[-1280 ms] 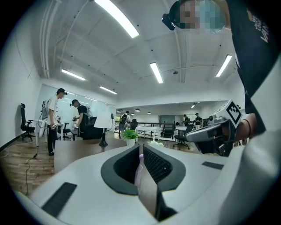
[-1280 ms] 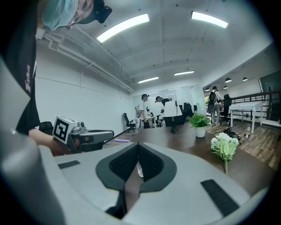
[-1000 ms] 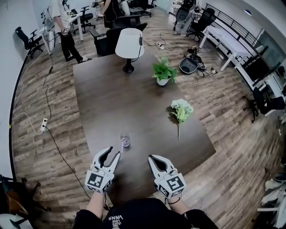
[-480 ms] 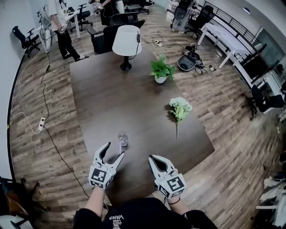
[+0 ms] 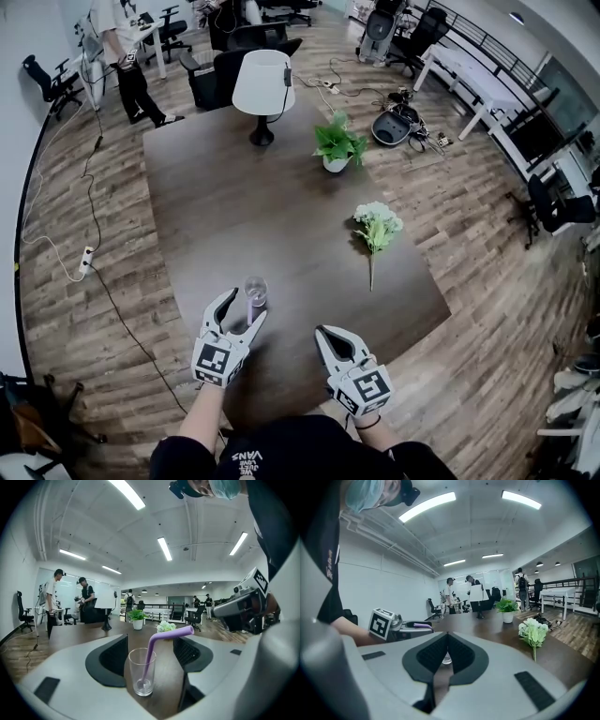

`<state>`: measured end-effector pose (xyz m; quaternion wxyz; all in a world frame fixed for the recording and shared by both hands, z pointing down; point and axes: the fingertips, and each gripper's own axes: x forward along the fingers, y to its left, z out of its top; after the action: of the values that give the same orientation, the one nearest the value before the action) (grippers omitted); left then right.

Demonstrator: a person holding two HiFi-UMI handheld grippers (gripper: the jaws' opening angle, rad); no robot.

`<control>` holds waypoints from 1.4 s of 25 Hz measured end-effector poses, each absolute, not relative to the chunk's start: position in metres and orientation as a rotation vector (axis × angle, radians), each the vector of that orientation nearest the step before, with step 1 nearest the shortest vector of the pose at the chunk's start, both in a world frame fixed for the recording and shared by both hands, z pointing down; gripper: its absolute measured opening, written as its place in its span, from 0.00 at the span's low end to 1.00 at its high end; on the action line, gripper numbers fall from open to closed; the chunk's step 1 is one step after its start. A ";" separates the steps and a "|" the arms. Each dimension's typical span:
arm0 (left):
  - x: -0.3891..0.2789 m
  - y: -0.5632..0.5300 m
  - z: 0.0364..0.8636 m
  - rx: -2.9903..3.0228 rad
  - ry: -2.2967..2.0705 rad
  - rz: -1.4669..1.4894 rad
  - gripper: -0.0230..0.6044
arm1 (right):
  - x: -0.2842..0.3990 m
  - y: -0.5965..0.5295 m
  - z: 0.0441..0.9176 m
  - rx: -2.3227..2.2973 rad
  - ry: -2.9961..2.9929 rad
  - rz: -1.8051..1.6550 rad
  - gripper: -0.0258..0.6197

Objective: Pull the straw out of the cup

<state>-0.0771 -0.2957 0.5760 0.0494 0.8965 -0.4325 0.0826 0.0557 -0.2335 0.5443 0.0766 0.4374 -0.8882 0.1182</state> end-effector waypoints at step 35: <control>-0.083 -0.305 0.586 2.681 -1.386 0.332 0.10 | 0.058 -0.232 0.543 1.313 -2.665 0.352 0.07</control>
<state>-0.0831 -0.3046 0.5858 0.0525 0.8818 -0.4558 0.1091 0.0584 -0.2319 0.5431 0.0747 0.4377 -0.8883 0.1173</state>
